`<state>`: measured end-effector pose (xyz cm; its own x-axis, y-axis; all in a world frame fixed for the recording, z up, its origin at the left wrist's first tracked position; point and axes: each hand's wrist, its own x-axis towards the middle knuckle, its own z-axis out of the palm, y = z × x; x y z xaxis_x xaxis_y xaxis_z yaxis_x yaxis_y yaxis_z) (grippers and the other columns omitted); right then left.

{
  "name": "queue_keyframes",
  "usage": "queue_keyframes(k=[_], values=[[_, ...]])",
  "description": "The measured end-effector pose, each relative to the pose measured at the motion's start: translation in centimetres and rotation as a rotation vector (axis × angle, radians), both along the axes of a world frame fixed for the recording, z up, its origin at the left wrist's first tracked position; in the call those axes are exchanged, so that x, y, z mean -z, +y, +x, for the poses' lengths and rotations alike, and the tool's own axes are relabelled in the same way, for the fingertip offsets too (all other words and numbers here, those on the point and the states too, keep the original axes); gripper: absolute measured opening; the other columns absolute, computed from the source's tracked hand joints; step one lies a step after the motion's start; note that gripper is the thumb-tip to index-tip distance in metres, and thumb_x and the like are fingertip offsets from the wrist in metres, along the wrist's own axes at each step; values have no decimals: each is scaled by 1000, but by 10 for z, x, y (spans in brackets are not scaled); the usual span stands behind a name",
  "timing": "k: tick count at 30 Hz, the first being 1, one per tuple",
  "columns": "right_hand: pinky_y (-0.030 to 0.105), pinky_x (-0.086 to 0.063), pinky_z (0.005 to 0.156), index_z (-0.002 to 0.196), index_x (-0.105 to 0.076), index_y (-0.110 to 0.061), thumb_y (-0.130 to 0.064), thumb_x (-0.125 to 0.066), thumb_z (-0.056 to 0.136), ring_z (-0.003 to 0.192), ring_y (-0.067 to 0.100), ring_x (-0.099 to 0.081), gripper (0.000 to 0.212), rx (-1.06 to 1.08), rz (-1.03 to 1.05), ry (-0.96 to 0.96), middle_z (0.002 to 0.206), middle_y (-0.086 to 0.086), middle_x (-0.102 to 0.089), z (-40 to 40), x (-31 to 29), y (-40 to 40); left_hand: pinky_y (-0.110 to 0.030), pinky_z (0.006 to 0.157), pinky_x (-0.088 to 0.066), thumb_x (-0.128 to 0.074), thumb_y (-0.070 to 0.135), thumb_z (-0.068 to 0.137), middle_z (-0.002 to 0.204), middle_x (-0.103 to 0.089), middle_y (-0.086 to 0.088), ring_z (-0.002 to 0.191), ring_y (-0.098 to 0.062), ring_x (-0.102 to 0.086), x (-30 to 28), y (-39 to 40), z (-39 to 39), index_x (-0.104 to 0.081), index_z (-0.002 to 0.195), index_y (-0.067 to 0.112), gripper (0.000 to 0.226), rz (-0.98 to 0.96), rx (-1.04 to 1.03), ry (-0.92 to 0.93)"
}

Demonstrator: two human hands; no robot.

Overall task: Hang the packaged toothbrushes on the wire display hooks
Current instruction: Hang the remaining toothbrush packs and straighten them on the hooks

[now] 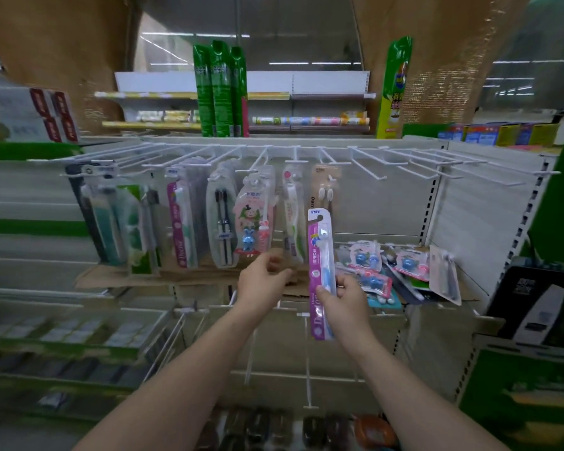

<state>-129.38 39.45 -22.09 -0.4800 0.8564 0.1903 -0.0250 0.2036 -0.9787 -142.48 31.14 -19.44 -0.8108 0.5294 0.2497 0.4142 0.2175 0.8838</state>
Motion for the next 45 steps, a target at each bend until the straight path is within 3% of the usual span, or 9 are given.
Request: queue_keyframes(k=[3, 7, 11, 15, 20, 25, 36, 39, 45], values=[[24, -52, 62, 108, -55, -18, -16, -67, 96, 88, 14, -69, 17, -37, -20, 4, 102, 3, -69, -10, -4, -25, -31, 92, -52, -75, 29, 88, 100, -69, 8, 99, -14, -65, -1, -27, -9, -69, 114, 22, 27, -59, -50, 73], [32, -56, 70, 109, -56, -15, -17, -68, 95, 93, 19, -69, 18, -71, -27, -1, 104, 5, -69, -29, -3, -57, -31, 92, -52, -73, 33, 88, 108, -72, 6, 101, -15, -66, 0, -69, -26, -69, 115, 24, 29, -129, -112, 137], [26, -53, 64, 97, -53, -24, -20, -68, 95, 89, 15, -69, 15, -119, -11, 0, 101, 3, -69, -48, -3, -90, -28, 85, -50, -72, 30, 89, 104, -72, 6, 98, -14, -66, 1, -110, -44, -71, 110, 23, 22, -160, -154, 183], [33, -58, 68, 94, -53, -21, -16, -68, 95, 86, 16, -69, 16, -156, 12, 10, 97, 4, -70, -67, -8, -120, -36, 93, -53, -70, 31, 89, 112, -73, 1, 107, -21, -66, -1, -147, -61, -72, 113, 23, 26, -238, -199, 259], [32, -58, 68, 93, -54, -22, -16, -68, 95, 82, 15, -70, 16, -220, 40, 24, 96, 7, -70, -92, -21, -147, -33, 90, -50, -68, 30, 87, 111, -73, -1, 108, -23, -65, -4, -176, -74, -72, 112, 24, 26, -274, -222, 334], [18, -48, 53, 95, -54, -27, -21, -68, 95, 74, 8, -68, 15, -256, 68, 10, 93, 0, -70, -114, -34, -156, -37, 90, -54, -69, 29, 85, 108, -71, 2, 102, -20, -65, -6, -185, -87, -71, 112, 28, 27, -257, -234, 342], [23, -53, 59, 99, -54, -26, -21, -67, 96, 82, 10, -69, 14, -346, 50, 56, 98, 0, -68, -172, -58, -142, -32, 91, -51, -73, 31, 89, 115, -69, 2, 103, -17, -64, -19, -173, -134, -68, 120, 21, 33, -281, -279, 289], [37, -61, 71, 97, -55, -26, -20, -68, 93, 87, 17, -71, 15, -317, 67, 66, 100, 3, -70, -190, -60, -134, -37, 93, -54, -73, 35, 88, 116, -69, 1, 104, -18, -65, -21, -164, -142, -68, 119, 23, 35, -272, -280, 299], [41, -62, 77, 96, -54, -27, -22, -67, 95, 87, 19, -71, 14, -294, 35, 50, 99, 3, -69, -214, -59, -120, -23, 77, -43, -71, 33, 92, 116, -66, 3, 92, -10, -57, -24, -153, -158, -66, 122, 20, 33, -259, -281, 301]])
